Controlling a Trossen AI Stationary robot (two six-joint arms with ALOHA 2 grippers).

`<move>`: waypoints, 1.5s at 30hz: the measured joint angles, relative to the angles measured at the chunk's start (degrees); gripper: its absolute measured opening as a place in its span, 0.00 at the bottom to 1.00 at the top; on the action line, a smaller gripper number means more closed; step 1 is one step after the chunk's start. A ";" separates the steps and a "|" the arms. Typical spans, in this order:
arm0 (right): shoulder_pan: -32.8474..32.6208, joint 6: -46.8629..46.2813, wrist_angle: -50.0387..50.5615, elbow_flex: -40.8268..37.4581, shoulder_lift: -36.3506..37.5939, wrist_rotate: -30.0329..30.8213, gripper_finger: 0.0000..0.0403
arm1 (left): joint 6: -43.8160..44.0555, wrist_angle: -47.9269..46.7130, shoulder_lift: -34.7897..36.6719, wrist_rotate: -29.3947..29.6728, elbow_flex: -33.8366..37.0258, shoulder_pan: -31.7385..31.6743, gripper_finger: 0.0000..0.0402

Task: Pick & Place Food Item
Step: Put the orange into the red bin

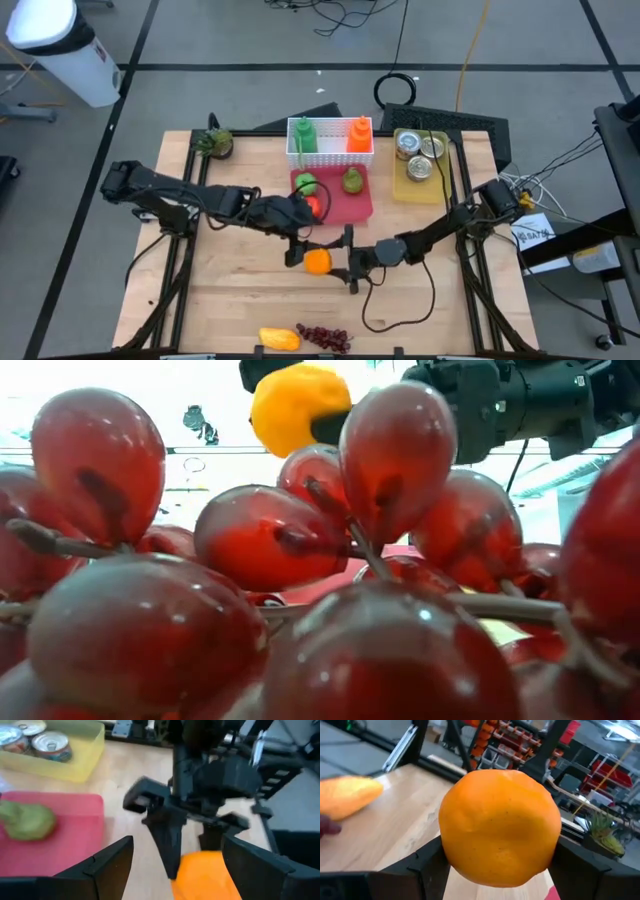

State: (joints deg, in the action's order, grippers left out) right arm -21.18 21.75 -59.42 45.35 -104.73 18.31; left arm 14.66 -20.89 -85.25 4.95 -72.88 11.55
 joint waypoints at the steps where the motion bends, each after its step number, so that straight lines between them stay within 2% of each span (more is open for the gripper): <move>1: 0.10 -1.12 -0.01 -0.21 0.06 0.21 0.67 | -0.65 -0.11 0.16 1.04 0.15 0.07 0.76; 5: 0.99 -6.21 -1.87 -3.46 1.21 0.80 0.67 | -5.08 3.52 1.34 5.70 0.21 0.29 0.76; 9: 3.23 -12.90 -10.44 -10.87 5.50 0.89 0.67 | -9.26 12.57 1.01 8.65 4.33 0.74 0.76; 14: 6.16 -21.31 -29.76 -22.95 8.67 0.93 0.67 | -13.54 36.92 1.01 7.76 12.61 0.70 0.76; 18: 7.67 -25.46 -29.65 -24.79 10.82 -0.06 0.67 | -15.02 60.90 -1.69 3.92 19.16 0.22 0.76; 21: 7.58 -26.00 -30.30 -22.83 10.37 -2.34 0.67 | -14.29 67.53 -4.37 4.32 21.42 -1.24 0.76; 24: 6.84 -25.56 -30.25 -21.32 10.56 -5.10 0.67 | -9.79 68.19 -6.00 3.65 21.26 -2.54 0.76; 28: 6.88 -29.17 -30.08 -18.76 10.48 -11.19 0.67 | -8.28 67.84 -8.48 -3.84 20.61 -3.41 0.76; 31: 6.96 -33.63 -30.20 -17.10 10.62 -16.60 0.67 | -10.11 69.21 -9.32 -8.90 19.65 -3.15 0.76; 36: 7.34 -40.20 -30.32 -15.55 10.57 -21.01 0.67 | -17.23 69.14 -8.45 -14.93 19.63 -1.92 0.76; 41: 7.68 -44.77 -30.21 -13.81 10.45 -24.62 0.67 | -29.95 67.65 -8.11 -13.40 19.63 -0.33 0.76; 45: 7.71 -45.78 -30.22 -12.48 10.45 -25.93 0.67 | -33.81 66.69 -8.04 -11.35 19.52 0.28 0.76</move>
State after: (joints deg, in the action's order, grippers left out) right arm -13.47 -24.02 -89.64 32.87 -94.28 -7.62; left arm -19.15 45.80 -93.30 -6.40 -53.36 11.83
